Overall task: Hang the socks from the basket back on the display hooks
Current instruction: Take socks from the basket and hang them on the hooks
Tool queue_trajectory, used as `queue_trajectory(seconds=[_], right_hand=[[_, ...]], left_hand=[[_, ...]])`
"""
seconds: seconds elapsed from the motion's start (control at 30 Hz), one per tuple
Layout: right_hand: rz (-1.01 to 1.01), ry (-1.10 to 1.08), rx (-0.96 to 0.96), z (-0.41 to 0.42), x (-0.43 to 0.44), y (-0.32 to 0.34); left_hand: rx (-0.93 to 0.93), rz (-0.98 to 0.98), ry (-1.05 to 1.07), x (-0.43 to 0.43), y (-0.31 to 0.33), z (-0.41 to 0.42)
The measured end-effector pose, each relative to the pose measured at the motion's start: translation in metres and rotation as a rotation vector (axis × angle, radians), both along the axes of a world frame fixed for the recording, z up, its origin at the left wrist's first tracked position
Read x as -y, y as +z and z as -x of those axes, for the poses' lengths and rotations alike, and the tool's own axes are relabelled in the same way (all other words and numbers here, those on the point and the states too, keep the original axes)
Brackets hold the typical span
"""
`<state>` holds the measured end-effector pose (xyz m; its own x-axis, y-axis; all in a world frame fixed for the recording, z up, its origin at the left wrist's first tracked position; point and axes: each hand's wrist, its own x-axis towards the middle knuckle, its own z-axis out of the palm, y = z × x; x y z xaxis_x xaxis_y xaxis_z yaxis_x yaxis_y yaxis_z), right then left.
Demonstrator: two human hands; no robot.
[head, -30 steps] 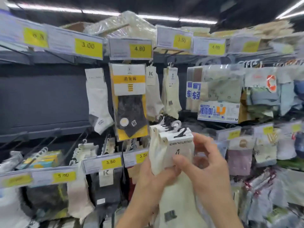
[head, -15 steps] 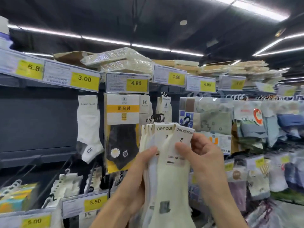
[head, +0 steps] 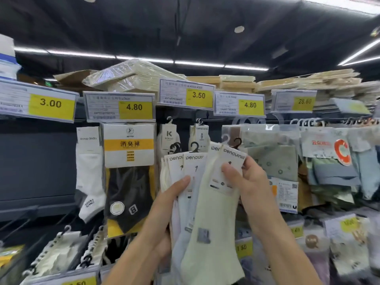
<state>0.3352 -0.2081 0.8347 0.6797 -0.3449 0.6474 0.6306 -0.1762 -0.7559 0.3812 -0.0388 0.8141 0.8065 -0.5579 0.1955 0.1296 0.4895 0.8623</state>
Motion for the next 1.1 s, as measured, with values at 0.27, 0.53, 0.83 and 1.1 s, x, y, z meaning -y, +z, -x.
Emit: queue_trajectory(seconds=[0.27,0.53,0.83,1.1], right_hand=[[0.137,-0.264,0.066,-0.066,0.041,0.028],[0.315,-0.286,-0.020,-0.130,0.050,0.050],[0.484,-0.238,-0.128,-0.157,0.049,0.050],[0.430,-0.315,-0.131,-0.101,0.024,0.040]], left_hand=[[0.004,-0.007,0.039,-0.003,-0.006,-0.017],[0.023,0.020,0.014,0.009,-0.003,-0.018],[0.029,0.027,0.060,0.014,-0.002,-0.017],[0.050,0.040,0.128,0.015,-0.001,-0.010]])
